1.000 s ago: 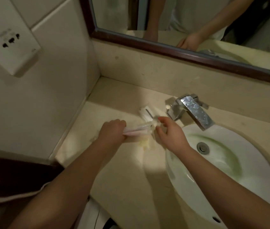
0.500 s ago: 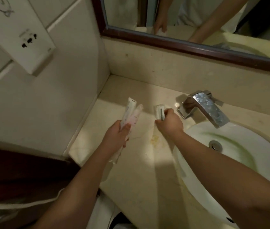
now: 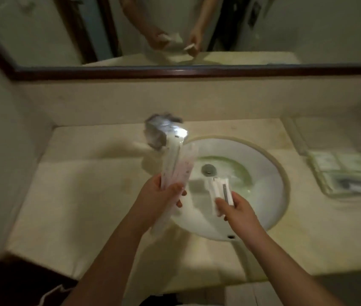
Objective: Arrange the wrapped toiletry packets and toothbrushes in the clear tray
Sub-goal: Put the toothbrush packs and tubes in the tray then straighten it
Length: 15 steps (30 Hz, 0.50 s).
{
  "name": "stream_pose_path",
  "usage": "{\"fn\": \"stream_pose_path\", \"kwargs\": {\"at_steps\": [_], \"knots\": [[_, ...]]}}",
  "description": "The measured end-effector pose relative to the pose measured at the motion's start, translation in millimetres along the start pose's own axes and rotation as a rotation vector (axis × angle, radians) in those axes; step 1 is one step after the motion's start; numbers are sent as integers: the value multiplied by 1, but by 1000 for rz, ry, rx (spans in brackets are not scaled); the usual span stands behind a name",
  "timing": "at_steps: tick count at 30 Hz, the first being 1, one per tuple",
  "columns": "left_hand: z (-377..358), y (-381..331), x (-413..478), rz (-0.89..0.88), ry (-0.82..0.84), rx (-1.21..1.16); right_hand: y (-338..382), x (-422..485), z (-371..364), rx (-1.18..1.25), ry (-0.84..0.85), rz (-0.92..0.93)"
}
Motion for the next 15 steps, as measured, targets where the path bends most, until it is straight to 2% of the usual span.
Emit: {"fn": "stream_pose_path", "kwargs": {"at_steps": [6, 11, 15], "knots": [[-183, -18, -11, -27, 134, 52, -122, -81, 149, 155, -214, -91], [-326, -16, -18, -18, 235, 74, -173, -136, 266, 174, -356, -88], [-389, -19, -9, 0, 256, 78, -188, -142, 337, 183, -464, -83]]}}
Point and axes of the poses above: each hand's wrist, its own x-axis towards the middle knuckle, its own z-axis out of the back of the hand, y = z × x, the point moved 10 cm from there along x, towards the middle knuckle, and after that the axes turned 6 degrees about y, right-handed, at the moved point
